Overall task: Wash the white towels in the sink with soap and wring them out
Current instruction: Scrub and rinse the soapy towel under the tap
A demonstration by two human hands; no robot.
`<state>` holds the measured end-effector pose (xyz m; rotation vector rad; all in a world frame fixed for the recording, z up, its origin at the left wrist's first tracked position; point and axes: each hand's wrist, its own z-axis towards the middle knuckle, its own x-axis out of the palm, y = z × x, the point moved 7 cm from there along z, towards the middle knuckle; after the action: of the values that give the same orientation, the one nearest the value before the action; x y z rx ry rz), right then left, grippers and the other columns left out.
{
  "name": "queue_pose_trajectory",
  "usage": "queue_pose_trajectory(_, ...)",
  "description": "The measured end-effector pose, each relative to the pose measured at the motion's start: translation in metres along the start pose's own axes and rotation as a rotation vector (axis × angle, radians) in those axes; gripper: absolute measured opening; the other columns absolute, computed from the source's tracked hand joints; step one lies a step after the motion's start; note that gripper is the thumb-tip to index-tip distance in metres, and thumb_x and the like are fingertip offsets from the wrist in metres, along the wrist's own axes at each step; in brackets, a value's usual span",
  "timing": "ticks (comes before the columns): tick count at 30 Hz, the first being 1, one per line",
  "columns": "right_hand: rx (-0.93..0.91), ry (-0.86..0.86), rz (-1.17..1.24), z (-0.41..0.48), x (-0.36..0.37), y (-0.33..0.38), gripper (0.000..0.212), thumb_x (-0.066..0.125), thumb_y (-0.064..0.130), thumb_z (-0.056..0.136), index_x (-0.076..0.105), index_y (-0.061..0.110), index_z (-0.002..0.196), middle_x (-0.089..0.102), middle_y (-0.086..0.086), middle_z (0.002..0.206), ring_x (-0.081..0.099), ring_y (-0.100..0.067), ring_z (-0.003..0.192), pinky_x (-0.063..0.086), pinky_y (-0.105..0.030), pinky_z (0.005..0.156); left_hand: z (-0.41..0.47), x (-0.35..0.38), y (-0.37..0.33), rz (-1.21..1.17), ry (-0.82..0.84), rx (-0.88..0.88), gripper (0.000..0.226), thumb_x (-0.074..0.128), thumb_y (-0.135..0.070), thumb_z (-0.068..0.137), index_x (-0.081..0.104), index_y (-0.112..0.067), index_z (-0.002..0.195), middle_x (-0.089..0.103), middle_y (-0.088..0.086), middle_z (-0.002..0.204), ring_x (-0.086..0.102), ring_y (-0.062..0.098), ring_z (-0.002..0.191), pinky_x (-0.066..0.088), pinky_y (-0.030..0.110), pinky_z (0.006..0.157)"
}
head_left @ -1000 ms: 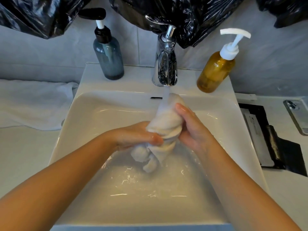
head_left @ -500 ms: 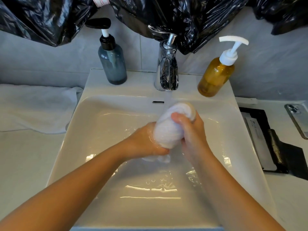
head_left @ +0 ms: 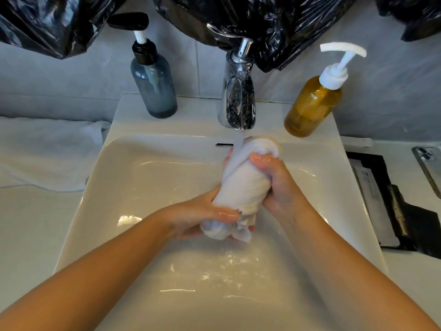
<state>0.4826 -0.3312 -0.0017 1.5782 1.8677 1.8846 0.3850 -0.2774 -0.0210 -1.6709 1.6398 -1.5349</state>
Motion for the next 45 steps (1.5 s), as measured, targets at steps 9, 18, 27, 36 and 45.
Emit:
queue_pose_trajectory(9,0.006,-0.165,-0.011,-0.012,-0.008,0.001,0.099,0.093,0.055,0.049,0.059,0.003,0.125,0.067,-0.019,0.122,0.063,-0.031,0.118,0.051,-0.05,0.102,-0.018,-0.013,-0.026,0.498,-0.536,-0.002,0.062,0.082,-0.025,0.068,0.052,-0.022,0.122,0.066,0.003,0.101,0.062,0.018,0.075,0.054,0.032,0.063)
queue_pose_trajectory(18,-0.08,0.041,0.068,-0.011,0.009,0.005,0.047,0.072,0.027,0.06,0.062,0.02,0.106,0.073,-0.011,0.104,0.069,-0.032,0.107,0.059,-0.047,0.082,-0.027,0.012,-0.028,0.244,-0.241,0.036,0.046,0.07,-0.002,0.074,0.058,-0.018,0.116,0.065,0.019,0.09,0.061,0.025,0.064,0.051,0.032,0.054)
queue_pose_trajectory(27,0.061,0.369,0.098,0.003,0.04,-0.01,0.034,0.083,0.038,0.06,0.072,0.021,0.087,0.069,-0.002,0.082,0.066,-0.018,0.076,0.053,-0.031,0.07,-0.016,0.003,0.007,0.042,-0.053,-0.062,0.042,0.074,-0.018,0.06,0.06,-0.003,0.095,0.061,0.011,0.076,0.053,0.015,0.049,0.042,0.021,0.045)
queue_pose_trajectory(36,-0.006,-0.106,-0.031,0.004,-0.009,0.002,0.084,0.087,0.037,0.061,0.055,0.008,0.133,0.069,-0.01,0.116,0.068,-0.021,0.102,0.058,-0.033,0.079,-0.016,-0.019,-0.023,0.444,-0.466,-0.087,0.022,0.066,-0.018,0.064,0.064,-0.025,0.085,0.059,0.008,0.065,0.056,0.021,0.056,0.055,0.037,0.06)
queue_pose_trajectory(45,-0.019,-0.446,-0.125,-0.004,-0.007,-0.005,0.05,0.083,0.035,0.066,0.06,0.009,0.101,0.065,-0.012,0.093,0.068,-0.025,0.092,0.055,-0.035,0.077,-0.036,-0.006,-0.044,1.186,-0.849,0.091,0.045,0.064,-0.026,0.08,0.031,-0.02,0.109,0.06,0.003,0.091,0.056,0.03,0.073,0.042,0.033,0.062)
